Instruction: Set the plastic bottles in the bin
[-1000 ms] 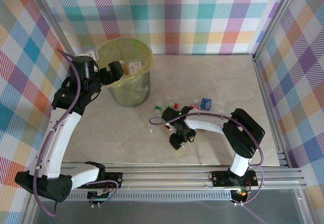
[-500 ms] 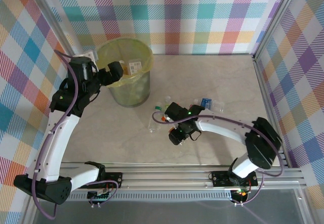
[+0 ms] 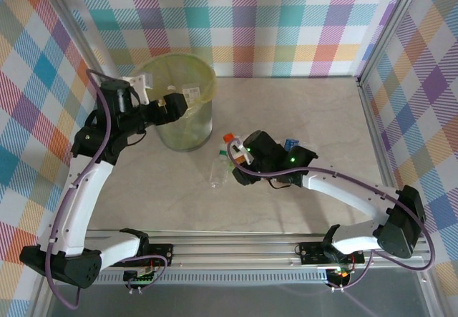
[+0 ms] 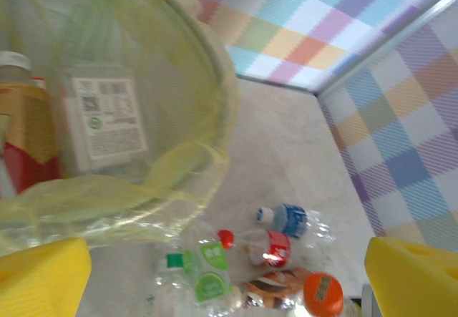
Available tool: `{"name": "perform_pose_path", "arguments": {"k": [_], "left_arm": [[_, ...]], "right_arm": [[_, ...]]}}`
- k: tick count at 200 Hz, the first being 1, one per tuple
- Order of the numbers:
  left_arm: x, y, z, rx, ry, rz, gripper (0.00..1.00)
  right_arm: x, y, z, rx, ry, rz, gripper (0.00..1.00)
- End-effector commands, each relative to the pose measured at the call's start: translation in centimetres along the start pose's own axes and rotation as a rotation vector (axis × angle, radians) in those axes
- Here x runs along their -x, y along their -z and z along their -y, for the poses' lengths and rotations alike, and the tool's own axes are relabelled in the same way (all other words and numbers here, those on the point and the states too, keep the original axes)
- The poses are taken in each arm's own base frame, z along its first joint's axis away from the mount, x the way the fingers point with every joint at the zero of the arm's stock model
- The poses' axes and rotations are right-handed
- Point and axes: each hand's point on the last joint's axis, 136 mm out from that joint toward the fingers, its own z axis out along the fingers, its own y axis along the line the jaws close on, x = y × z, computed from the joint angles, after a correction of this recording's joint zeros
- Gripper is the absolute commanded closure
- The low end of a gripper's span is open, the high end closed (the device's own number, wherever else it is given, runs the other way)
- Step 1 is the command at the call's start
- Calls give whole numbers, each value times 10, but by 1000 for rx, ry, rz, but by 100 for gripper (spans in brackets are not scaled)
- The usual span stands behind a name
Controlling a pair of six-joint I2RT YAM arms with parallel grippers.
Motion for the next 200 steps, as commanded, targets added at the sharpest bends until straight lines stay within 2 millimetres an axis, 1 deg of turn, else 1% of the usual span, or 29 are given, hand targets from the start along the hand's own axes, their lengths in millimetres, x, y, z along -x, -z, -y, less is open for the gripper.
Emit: {"name": "perform_pose_path", "arguments": {"k": [1, 31, 53, 84, 97, 144, 158, 200], "left_arm": [[-13, -7, 35, -192, -59, -71, 6], [-32, -14, 70, -335, -138, -143, 11], [-43, -22, 84, -369, -186, -179, 15], [-51, -35, 95, -388, -216, -215, 22], [-54, -40, 99, -396, -223, -232, 23], [-59, -50, 114, -430, -240, -255, 33], [-60, -54, 116, -434, -232, -259, 39], [-53, -59, 118, -425, -211, -233, 67]], "right_arm": [[55, 22, 0, 9, -11, 219, 48], [78, 33, -11, 75, 2, 299, 48], [89, 37, -18, 117, 9, 330, 48], [97, 42, -28, 170, 10, 359, 47], [99, 43, -30, 184, 8, 368, 47], [102, 44, -35, 215, 8, 369, 46], [101, 43, -36, 218, 8, 367, 46], [100, 41, -34, 209, 3, 361, 43]]}}
